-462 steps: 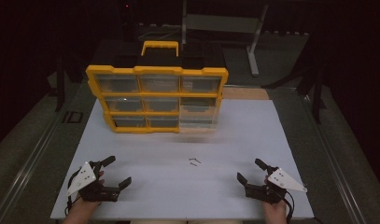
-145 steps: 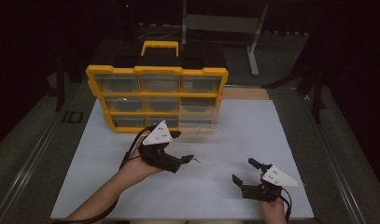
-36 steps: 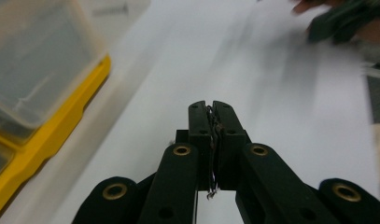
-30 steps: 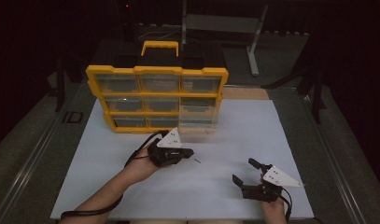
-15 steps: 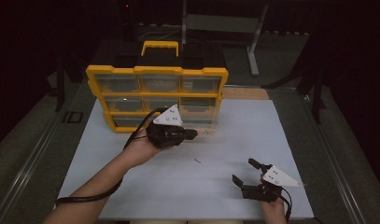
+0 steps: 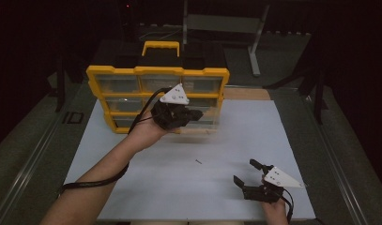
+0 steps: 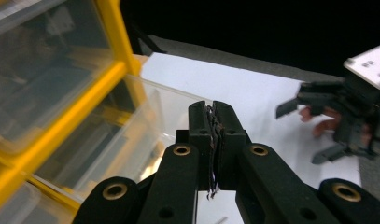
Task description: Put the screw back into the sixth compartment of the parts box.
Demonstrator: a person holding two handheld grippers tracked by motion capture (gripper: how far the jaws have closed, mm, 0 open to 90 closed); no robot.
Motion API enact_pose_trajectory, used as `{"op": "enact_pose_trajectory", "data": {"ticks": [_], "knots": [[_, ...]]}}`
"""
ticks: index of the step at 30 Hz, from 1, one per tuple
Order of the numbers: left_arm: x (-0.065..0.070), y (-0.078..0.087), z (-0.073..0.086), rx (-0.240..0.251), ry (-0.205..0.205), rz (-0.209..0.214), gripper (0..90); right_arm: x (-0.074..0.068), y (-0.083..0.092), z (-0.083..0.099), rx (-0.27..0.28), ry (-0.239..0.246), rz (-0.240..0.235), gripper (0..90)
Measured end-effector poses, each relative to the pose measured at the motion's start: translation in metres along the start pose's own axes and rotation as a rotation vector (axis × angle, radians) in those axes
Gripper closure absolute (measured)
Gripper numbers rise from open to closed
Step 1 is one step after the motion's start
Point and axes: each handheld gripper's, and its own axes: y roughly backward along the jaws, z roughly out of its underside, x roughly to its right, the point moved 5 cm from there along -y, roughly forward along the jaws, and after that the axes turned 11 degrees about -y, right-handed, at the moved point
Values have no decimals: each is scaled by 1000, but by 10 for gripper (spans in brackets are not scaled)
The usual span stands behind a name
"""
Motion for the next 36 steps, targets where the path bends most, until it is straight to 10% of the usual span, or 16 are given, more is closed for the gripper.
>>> {"op": "enact_pose_trajectory", "data": {"ticks": [13, 36], "knots": [[-24, -23, 8, -83, 72, -57, 885, 0, 0, 0, 0, -2, -3, 106], [-24, -41, 31, -269, 79, -18, 883, 0, -1, 1, -5, -2, -5, 106]]}}
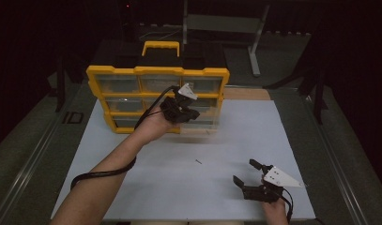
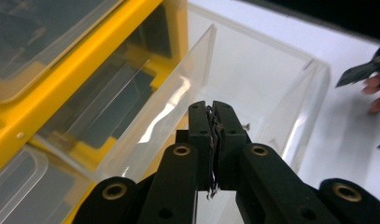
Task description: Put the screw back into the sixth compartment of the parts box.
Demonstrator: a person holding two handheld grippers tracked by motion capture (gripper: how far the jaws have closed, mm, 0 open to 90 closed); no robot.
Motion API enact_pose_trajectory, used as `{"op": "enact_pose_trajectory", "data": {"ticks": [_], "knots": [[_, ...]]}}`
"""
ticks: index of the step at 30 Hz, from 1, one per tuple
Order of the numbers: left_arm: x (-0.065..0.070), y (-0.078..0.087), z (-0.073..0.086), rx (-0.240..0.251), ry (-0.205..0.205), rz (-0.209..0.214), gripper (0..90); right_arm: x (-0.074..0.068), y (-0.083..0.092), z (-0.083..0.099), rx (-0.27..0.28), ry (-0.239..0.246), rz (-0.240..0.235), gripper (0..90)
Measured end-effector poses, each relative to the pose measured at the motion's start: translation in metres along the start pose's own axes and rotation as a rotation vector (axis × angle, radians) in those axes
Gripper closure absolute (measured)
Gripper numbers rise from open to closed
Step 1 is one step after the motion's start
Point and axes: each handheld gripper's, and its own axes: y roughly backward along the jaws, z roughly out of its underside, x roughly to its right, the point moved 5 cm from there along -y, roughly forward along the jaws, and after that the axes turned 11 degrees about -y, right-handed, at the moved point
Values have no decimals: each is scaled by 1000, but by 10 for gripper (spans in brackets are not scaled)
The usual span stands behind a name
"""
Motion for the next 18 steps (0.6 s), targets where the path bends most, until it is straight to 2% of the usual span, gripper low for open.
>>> {"op": "enact_pose_trajectory", "data": {"ticks": [4, 9, 12, 13, 18], "knots": [[2, -3, 3, -32, -5, 10, 882, 0, 0, 0, -4, 1, 0, 106], [0, -5, 4, -28, 27, 17, 868, 0, 0, 1, -6, -2, -1, 106], [-1, -3, 3, -14, 45, 14, 745, 0, 0, 0, -4, -3, -1, 106], [-1, -1, 2, -1, 49, 13, 739, 0, 0, 0, -3, -3, 0, 106], [-1, 11, -3, 45, 75, 12, 597, 0, 0, 0, -1, -3, -1, 106]]}}
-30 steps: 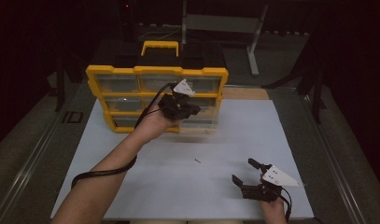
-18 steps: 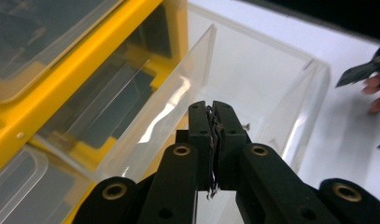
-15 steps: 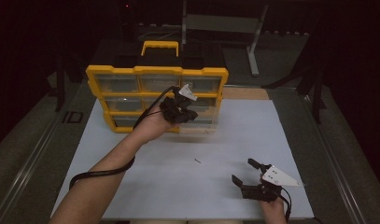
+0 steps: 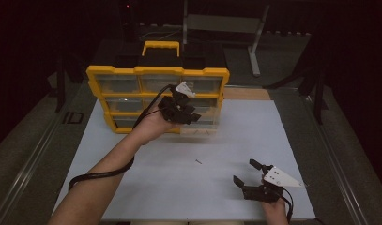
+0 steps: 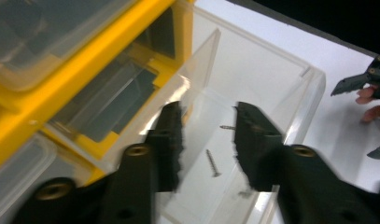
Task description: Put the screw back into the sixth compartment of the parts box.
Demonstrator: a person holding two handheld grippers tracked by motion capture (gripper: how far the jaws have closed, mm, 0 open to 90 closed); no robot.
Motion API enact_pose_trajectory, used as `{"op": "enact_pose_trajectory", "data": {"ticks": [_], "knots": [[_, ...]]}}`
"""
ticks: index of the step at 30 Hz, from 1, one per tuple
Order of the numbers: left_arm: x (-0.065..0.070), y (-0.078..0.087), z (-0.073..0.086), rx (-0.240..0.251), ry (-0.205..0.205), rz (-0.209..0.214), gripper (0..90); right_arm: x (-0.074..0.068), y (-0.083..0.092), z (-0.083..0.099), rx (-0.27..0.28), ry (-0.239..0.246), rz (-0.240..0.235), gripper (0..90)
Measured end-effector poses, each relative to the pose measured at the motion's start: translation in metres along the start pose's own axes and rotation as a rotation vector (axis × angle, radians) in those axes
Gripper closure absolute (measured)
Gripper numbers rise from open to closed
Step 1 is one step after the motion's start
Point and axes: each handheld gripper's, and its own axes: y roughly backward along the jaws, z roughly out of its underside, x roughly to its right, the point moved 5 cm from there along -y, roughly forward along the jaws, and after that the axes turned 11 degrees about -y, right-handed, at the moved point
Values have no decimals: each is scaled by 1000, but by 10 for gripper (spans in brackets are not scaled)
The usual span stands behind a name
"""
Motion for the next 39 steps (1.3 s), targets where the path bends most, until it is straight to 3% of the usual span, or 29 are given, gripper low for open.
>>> {"op": "enact_pose_trajectory", "data": {"ticks": [3, 8, 14, 21, 27, 39], "knots": [[1, 7, -3, 26, 2, -13, 513, 0, 0, 0, 1, 2, 0, 106], [6, 16, -6, 54, -15, -22, 287, 0, 0, -1, 1, 2, 1, 106], [17, 25, -4, 89, -44, -9, 167, -1, 1, -1, 2, 4, 2, 106], [35, 37, -2, 148, -73, -14, 147, -1, 1, -1, 4, 2, 3, 106], [54, 47, 3, 202, -90, 8, 146, -1, 0, -2, 6, 4, 1, 106], [82, 38, 24, 220, -140, 66, 148, -2, 0, -1, 1, 6, 2, 106]]}}
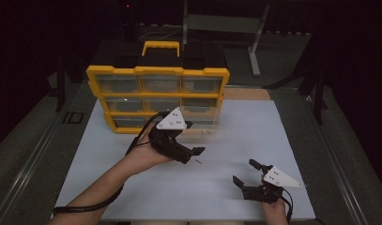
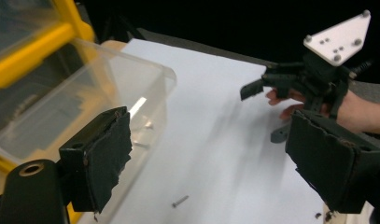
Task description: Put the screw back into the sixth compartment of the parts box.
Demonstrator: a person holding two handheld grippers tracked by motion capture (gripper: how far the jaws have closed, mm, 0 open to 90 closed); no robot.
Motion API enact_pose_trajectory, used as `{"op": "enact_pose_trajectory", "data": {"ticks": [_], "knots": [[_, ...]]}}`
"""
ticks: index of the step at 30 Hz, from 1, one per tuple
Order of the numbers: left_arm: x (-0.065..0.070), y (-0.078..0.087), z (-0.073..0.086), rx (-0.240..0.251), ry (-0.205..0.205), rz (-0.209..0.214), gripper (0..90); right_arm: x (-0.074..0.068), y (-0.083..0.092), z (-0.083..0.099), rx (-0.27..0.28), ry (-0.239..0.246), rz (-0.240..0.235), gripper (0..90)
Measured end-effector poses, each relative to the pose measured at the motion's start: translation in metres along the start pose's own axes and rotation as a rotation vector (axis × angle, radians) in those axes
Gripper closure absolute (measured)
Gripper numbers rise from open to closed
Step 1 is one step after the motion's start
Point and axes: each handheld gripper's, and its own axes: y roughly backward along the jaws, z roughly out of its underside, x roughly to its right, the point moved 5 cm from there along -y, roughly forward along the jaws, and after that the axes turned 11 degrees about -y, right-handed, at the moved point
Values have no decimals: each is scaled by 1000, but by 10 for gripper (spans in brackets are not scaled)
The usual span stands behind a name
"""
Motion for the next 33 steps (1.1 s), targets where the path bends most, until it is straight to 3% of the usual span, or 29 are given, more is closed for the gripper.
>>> {"op": "enact_pose_trajectory", "data": {"ticks": [15, 22, 25, 33], "knots": [[23, -48, 50, -60, -13, 77, 160, 1, 0, 0, -1, 0, 0, 106], [24, -71, 71, -84, -3, 90, 171, 1, 1, 0, 0, 0, 0, 106], [23, -78, 79, -87, 5, 94, 226, 0, 1, 1, -2, -2, -2, 106], [17, -103, 104, -151, -3, 71, 384, 1, 0, 1, -4, 0, -2, 106]]}}
